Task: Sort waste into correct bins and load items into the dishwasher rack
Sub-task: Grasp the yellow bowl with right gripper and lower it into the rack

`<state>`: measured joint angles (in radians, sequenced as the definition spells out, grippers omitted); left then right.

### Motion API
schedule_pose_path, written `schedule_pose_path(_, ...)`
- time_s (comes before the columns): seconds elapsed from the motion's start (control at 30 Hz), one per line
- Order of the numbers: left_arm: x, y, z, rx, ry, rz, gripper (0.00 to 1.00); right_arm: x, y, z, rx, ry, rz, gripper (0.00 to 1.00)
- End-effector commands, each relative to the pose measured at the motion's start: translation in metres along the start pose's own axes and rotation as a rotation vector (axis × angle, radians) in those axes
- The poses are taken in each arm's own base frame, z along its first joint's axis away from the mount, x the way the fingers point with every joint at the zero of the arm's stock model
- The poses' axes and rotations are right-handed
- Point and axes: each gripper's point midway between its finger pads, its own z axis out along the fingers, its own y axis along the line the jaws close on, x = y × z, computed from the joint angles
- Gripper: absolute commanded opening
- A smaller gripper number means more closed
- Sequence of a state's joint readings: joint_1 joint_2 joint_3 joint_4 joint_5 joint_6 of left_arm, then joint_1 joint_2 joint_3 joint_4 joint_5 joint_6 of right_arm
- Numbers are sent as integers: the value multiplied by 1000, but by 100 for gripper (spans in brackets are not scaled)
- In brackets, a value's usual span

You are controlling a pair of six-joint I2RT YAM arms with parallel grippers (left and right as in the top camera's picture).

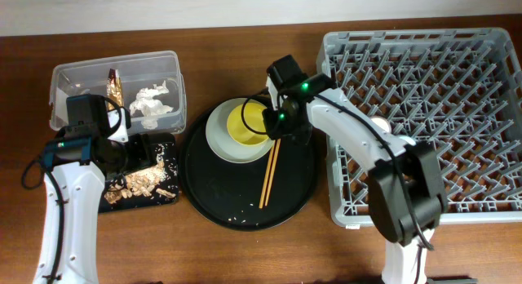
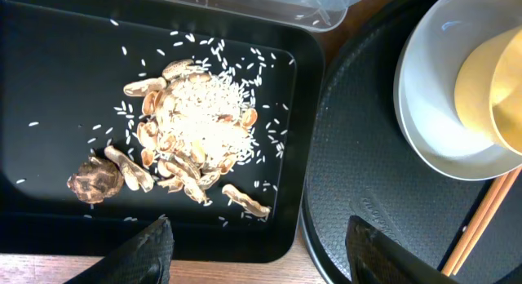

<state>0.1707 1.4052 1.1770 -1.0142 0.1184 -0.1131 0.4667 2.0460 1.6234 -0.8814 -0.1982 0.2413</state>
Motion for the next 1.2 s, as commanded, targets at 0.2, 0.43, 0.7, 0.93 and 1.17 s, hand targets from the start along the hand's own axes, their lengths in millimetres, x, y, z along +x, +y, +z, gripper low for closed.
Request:
schedule_pose_path(0.2,-2,1,-6,-5,-20,-6,67,-5,-6,33,60,-3,93,33)
schedule_pose_path(0.43,-2,1,-6,-5,-20,-6,67,-14,-18,18,66,-18,119,4)
schedule_pose_path(0.7,-2,1,-6,-5,-20,-6,67,-50,-84,-175,397,-422,49,4)
schedule_pose_path(0.93,-3,1,-6,-5,-25,-5,67,-48,-208,-325,1249,-739,362,4)
schedule_pose_path(1.17,-4,1,-6,-4,-27,-5,67,-51,-309,-305,1411,-569,392,4)
